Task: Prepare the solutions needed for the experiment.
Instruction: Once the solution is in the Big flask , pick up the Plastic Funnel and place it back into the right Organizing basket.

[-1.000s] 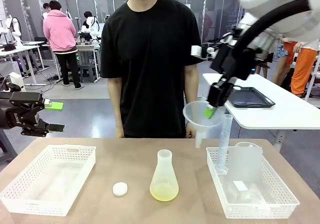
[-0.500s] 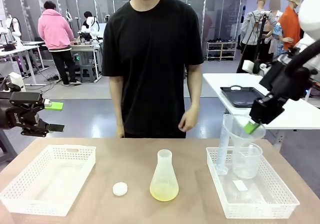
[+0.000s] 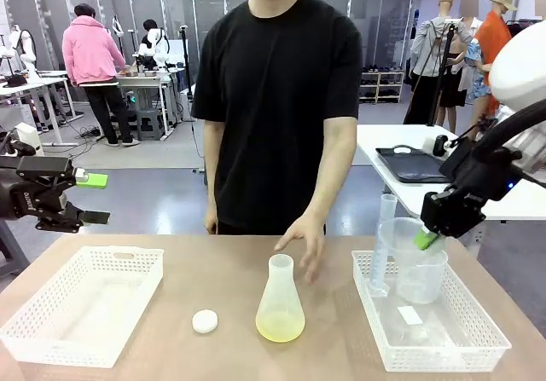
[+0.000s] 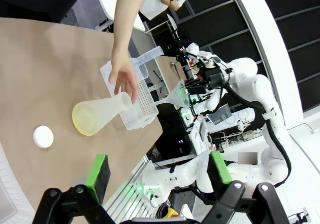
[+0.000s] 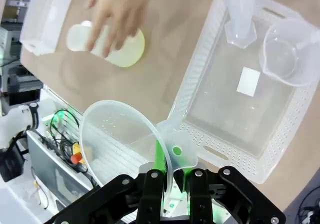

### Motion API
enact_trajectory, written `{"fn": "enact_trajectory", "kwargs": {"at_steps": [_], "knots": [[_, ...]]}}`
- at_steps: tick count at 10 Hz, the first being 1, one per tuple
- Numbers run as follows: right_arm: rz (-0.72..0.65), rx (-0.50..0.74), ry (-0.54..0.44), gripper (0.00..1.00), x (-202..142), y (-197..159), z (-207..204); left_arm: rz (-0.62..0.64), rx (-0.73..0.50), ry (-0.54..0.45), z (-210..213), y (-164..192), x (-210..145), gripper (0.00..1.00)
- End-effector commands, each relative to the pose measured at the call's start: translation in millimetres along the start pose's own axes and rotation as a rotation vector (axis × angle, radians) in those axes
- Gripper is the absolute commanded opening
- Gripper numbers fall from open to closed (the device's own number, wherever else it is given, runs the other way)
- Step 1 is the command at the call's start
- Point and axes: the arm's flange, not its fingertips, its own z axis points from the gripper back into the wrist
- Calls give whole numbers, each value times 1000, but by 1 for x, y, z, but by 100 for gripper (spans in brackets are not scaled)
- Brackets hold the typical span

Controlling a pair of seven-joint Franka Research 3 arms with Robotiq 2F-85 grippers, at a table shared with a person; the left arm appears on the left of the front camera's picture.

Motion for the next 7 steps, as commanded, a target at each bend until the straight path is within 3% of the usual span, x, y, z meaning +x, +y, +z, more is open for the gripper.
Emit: {"fn": "enact_trajectory", "kwargs": {"at_steps": [1, 7], "knots": [[-93, -19, -12, 0, 2, -12, -19, -17, -25, -15, -2, 0, 1, 100], [-210, -45, 24, 0, 4, -43, -56, -17, -25, -15, -2, 0, 1, 100]]}}
